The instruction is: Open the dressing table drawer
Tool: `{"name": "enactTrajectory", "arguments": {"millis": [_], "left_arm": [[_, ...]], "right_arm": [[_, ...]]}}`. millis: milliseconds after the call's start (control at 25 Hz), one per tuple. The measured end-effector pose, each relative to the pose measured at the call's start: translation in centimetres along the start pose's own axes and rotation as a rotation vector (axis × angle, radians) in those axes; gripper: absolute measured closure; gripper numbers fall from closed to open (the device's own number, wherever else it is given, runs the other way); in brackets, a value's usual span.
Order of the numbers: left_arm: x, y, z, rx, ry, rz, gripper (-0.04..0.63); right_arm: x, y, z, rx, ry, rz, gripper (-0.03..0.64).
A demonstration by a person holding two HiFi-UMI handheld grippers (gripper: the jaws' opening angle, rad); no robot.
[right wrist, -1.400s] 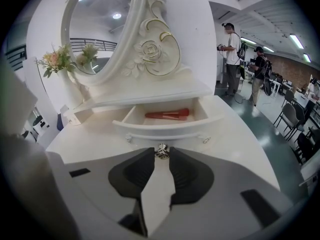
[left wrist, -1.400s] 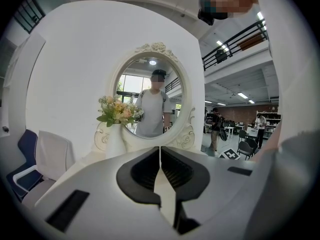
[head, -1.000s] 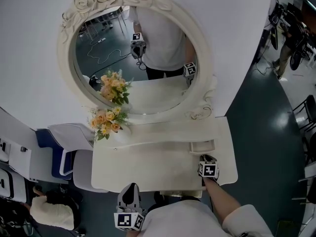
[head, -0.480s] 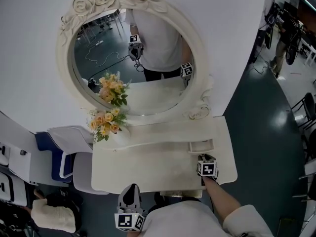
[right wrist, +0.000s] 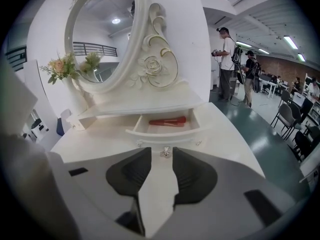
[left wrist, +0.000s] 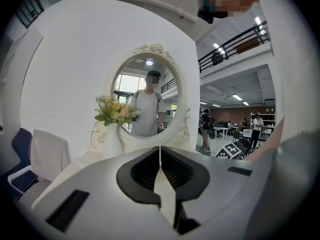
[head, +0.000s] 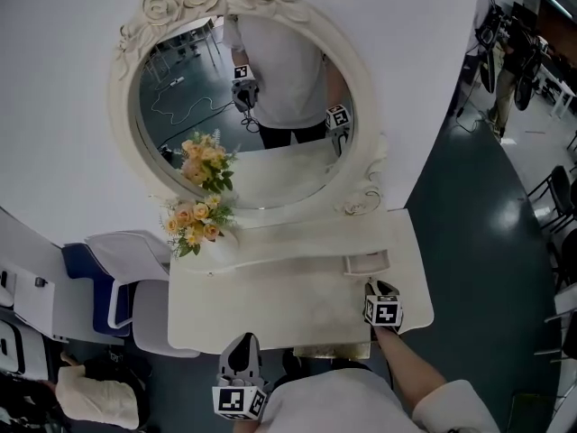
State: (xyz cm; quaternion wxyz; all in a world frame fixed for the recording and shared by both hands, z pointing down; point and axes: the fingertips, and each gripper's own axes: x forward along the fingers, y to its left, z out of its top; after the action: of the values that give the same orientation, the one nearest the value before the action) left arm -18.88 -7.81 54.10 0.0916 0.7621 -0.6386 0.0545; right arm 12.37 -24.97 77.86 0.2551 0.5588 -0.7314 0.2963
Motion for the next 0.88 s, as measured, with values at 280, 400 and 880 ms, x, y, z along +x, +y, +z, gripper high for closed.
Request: {"name": "enactTrajectory", "arguments": {"millis": [280,400,880], "left_arm": [[0.1,0.5,-0.1,0.011,-0.006,-0.040,0.569],[0.3,0.8,-0.1,0.013,-0.007,-0.057,0.571],[1.4,2.3,1.0,0.027,-0.030,-0.106,0.570]], "right_arm": [[-4.0,1.1,2.0,0.053,-0.106,0.011,0.497],[-5.9,1.9,3.0,0.063,-0.155,0.023,0.523],[-13.6,7.0,7.9,0.009,-0.414,0.103,0.609]]}}
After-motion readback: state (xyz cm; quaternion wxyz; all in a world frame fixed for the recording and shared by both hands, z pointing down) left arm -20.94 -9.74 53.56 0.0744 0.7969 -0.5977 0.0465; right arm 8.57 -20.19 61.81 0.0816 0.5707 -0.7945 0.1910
